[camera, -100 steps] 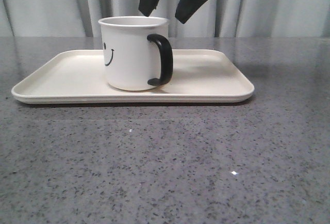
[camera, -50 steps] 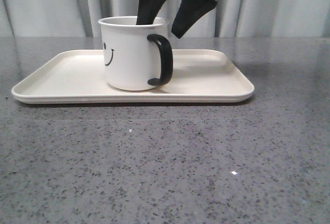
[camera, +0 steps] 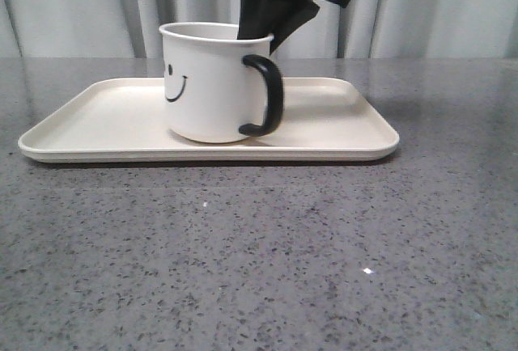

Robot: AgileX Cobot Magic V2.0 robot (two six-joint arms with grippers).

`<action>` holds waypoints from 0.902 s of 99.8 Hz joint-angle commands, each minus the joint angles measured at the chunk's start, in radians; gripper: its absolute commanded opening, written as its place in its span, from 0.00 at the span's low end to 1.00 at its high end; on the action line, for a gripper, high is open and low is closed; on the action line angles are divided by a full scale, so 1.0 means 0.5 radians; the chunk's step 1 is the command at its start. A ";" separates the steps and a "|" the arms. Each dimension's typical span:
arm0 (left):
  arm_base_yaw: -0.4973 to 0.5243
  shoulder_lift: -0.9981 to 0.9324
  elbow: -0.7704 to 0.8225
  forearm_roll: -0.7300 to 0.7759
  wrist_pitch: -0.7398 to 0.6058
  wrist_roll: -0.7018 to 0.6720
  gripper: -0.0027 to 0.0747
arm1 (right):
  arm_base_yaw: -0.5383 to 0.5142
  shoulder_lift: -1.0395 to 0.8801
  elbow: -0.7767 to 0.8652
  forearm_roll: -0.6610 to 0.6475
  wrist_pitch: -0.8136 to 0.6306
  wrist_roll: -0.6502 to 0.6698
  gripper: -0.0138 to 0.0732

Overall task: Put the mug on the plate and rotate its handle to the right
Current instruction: 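Grip the mug rim with the right gripper and lift it, then rotate the held mug so its handle points away from the left arm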

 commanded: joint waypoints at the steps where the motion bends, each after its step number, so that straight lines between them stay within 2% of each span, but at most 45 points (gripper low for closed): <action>1: -0.015 -0.037 -0.037 0.035 -0.036 -0.018 0.01 | -0.001 -0.115 -0.064 0.054 -0.081 -0.023 0.13; 7: -0.015 -0.037 -0.037 0.035 -0.036 -0.018 0.01 | -0.001 -0.115 -0.064 0.054 -0.090 -0.023 0.07; 26: -0.015 -0.037 -0.037 0.035 -0.036 -0.018 0.01 | -0.005 -0.117 -0.121 0.052 -0.054 -0.062 0.08; 65: -0.015 -0.037 -0.037 0.035 -0.036 -0.018 0.01 | -0.033 -0.117 -0.741 0.052 0.426 -0.516 0.08; 90: -0.015 -0.037 -0.037 0.035 -0.036 -0.018 0.01 | -0.033 -0.117 -0.830 0.052 0.451 -0.835 0.08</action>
